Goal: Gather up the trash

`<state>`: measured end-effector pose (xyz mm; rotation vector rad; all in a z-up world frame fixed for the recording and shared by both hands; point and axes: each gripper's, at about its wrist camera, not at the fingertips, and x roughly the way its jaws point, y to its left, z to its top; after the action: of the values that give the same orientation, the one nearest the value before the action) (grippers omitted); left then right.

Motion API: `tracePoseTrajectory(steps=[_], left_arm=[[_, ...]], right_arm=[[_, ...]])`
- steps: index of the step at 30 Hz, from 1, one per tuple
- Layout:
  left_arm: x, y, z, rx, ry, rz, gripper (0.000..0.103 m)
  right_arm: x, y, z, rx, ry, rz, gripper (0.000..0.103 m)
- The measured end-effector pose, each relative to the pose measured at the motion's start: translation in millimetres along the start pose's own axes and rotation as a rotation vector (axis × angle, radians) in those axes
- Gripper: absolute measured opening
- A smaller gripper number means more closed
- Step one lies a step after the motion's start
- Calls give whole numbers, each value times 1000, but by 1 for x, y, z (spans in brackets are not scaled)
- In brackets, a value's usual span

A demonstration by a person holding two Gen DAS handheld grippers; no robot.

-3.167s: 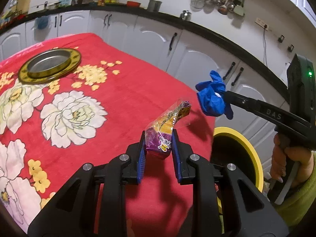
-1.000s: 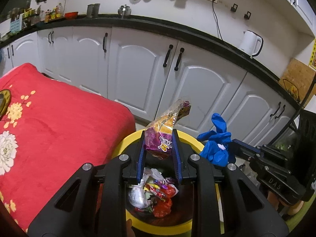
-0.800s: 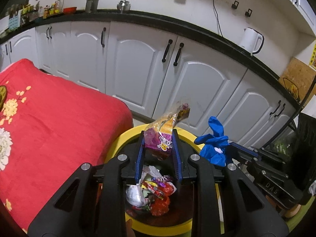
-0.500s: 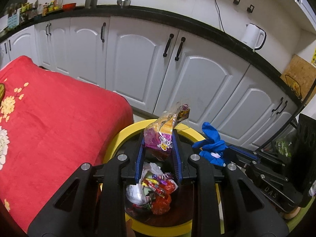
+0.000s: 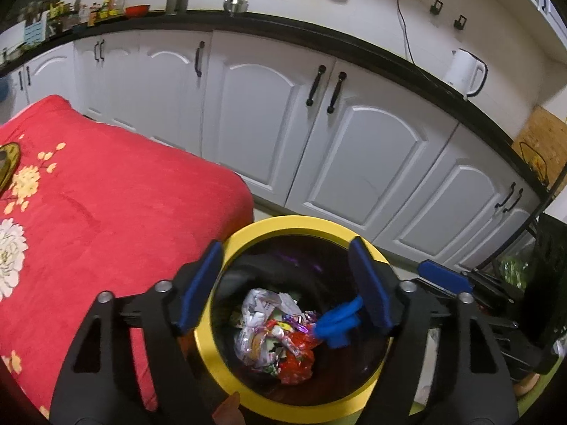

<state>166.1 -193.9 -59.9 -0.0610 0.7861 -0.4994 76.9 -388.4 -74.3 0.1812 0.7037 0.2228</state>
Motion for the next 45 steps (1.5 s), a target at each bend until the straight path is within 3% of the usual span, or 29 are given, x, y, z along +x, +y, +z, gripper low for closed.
tracePoseTrajectory(steps=[3,6,12,20,35,45], left_arm=[[-6,5,1,-17,-11,15,84],[-14,11,0,-36,-24,30,91],[-38,26,-1,-67,-64,93,92],[-85,50,-6,-101,-145,164,92],[-168,71,-43,-77,-298,301,92],[-208,73,-78,-41,-389,359,92]], right_arm=[[-2,5,1,-15,-2,7,48],[-5,8,2,-23,-8,6,52],[-17,24,8,-51,-61,-8,74],[-33,48,17,-98,-148,-44,95],[-55,131,7,-236,-298,-31,97],[-70,160,-19,-265,-477,-50,97]])
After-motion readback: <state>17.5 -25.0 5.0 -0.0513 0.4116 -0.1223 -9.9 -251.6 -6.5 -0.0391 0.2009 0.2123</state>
